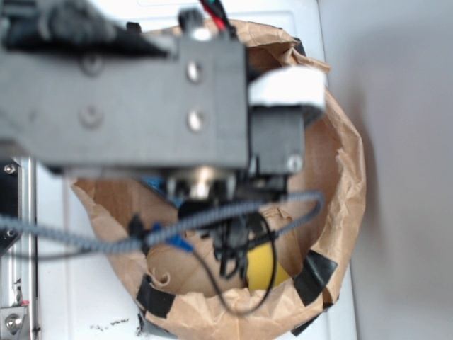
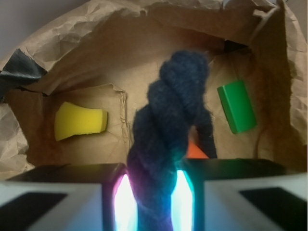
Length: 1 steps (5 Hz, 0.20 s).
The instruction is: Grab the blue rope.
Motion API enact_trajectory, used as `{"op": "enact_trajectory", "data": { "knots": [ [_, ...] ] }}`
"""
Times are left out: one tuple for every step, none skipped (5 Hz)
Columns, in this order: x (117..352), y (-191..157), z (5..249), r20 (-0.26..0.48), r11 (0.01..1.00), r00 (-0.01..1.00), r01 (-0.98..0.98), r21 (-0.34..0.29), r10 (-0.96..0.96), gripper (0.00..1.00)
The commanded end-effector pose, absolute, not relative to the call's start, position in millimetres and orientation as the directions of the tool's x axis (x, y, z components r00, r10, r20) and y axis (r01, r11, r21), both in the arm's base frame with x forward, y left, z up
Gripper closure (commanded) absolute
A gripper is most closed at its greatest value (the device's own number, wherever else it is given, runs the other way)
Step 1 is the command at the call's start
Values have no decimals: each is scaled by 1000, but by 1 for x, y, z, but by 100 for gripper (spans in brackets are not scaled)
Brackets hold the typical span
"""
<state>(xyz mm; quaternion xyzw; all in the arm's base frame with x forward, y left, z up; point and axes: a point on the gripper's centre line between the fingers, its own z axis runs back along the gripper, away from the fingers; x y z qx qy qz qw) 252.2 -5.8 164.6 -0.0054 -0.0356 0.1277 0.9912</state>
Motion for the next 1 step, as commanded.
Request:
{"op": "enact_trajectory", "data": {
  "knots": [
    [249,13,189,185,952,936,-305,2,299,100]
  ]
}}
